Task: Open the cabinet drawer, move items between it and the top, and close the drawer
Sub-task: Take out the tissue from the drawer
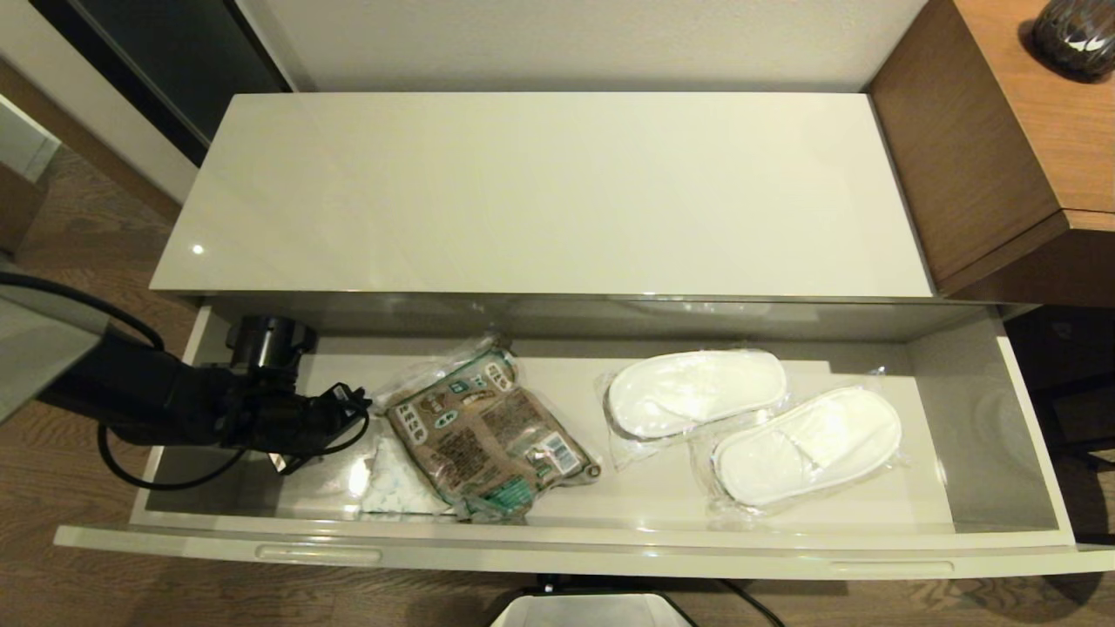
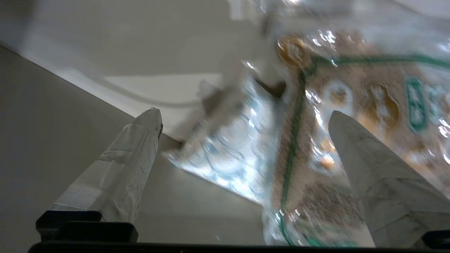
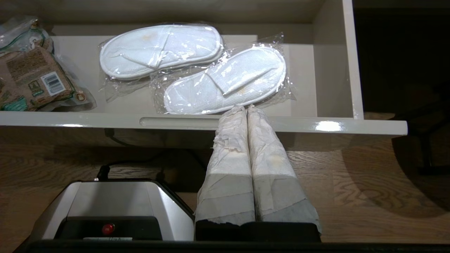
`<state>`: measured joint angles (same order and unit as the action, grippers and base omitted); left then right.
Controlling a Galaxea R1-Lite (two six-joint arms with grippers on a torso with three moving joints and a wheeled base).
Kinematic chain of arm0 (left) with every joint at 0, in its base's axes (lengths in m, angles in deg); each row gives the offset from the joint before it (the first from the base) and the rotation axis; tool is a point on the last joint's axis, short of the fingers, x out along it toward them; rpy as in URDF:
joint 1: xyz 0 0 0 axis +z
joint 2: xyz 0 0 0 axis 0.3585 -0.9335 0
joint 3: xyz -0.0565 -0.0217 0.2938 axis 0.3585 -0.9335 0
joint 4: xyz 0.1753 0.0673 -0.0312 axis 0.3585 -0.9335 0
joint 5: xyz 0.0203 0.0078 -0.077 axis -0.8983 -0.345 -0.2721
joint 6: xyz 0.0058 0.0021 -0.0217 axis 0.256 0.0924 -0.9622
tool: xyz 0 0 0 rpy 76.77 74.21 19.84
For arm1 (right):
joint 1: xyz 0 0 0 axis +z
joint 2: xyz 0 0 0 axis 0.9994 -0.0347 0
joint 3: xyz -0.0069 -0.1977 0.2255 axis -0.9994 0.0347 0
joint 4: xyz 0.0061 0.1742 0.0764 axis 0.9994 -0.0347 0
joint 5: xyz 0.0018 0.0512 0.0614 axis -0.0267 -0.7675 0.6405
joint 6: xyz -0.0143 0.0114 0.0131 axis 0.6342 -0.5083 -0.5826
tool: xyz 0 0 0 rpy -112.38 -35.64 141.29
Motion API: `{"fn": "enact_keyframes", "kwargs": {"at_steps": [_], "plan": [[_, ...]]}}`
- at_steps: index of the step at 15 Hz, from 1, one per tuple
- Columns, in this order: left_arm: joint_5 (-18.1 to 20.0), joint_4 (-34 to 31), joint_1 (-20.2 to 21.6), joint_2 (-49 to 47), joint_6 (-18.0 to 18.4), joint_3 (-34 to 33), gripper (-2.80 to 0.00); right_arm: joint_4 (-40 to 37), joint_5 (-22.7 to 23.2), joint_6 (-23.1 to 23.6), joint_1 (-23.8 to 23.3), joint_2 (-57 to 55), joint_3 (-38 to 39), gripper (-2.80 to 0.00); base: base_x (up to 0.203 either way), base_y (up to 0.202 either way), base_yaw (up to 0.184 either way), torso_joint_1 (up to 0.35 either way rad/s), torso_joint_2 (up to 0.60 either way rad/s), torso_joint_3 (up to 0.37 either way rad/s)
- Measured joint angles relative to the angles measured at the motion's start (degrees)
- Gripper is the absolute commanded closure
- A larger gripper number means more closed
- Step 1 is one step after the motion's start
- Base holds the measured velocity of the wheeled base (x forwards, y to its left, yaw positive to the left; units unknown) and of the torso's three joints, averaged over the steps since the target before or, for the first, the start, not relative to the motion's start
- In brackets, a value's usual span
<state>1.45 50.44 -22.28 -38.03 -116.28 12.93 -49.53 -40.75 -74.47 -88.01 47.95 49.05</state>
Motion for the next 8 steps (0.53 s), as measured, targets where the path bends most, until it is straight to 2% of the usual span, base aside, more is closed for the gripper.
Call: {"fn": "enact_keyframes", "kwargs": {"at_steps": [8], "plan": [[-1.9, 0.2, -2.6, -2.8, 0.1, 2.3, -2.8, 0.0, 0.0, 0.0, 0.0, 0.0, 0.0, 0.0, 0.0, 0.0, 0.0, 0.0, 0.0, 0.0]]}}
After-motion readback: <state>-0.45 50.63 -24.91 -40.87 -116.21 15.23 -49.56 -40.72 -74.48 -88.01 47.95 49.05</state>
